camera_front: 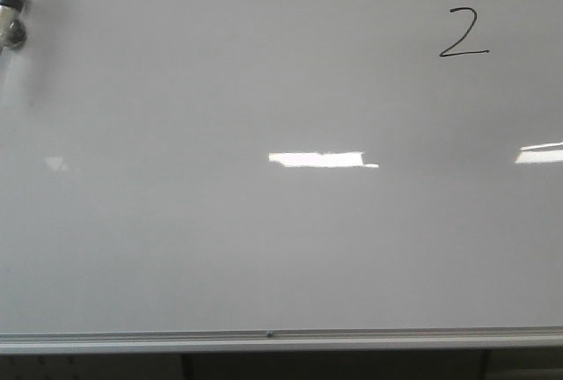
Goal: Write number 2 on whiteboard
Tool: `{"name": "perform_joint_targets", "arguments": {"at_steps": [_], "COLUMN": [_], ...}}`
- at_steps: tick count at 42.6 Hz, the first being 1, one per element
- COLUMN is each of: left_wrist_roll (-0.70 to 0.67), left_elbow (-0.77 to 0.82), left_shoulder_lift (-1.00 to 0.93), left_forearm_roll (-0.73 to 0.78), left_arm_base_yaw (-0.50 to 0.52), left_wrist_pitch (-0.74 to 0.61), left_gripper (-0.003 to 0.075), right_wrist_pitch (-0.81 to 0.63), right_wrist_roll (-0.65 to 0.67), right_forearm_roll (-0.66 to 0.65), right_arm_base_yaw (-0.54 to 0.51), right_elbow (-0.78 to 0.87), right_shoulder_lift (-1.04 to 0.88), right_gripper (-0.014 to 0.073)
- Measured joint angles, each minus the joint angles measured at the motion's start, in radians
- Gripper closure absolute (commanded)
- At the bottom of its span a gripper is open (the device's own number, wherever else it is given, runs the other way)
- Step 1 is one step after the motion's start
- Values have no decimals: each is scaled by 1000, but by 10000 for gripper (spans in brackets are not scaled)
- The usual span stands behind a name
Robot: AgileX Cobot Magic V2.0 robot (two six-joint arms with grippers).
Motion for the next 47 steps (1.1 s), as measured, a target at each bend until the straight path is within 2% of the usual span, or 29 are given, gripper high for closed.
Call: {"name": "perform_joint_targets", "arguments": {"at_steps": [5,11,20,27,29,47], "left_wrist_roll": [0,-26,-74,-79,-79,-79], "left_elbow": [2,2,2,2,2,2], "left_shoulder_lift": [0,-2,-2,-2,-2,-2], "left_forearm_roll": [0,0,4,4,4,5], "left_arm_base_yaw": [0,0,0,0,0,0], "left_wrist_pitch": [0,0,0,0,0,-21], "left_gripper": [372,426,565,710,741,741], "right_wrist_pitch": [0,0,0,0,0,-23], "right_wrist_roll": [2,2,2,2,2,4], "right_forearm_roll": [0,0,0,0,0,0], "right_arm_base_yaw": [0,0,0,0,0,0], "right_elbow": [0,0,0,0,0,0], "right_shoulder_lift": [0,0,0,0,0,0], "right_gripper": [286,378,525,669,659,662]}}
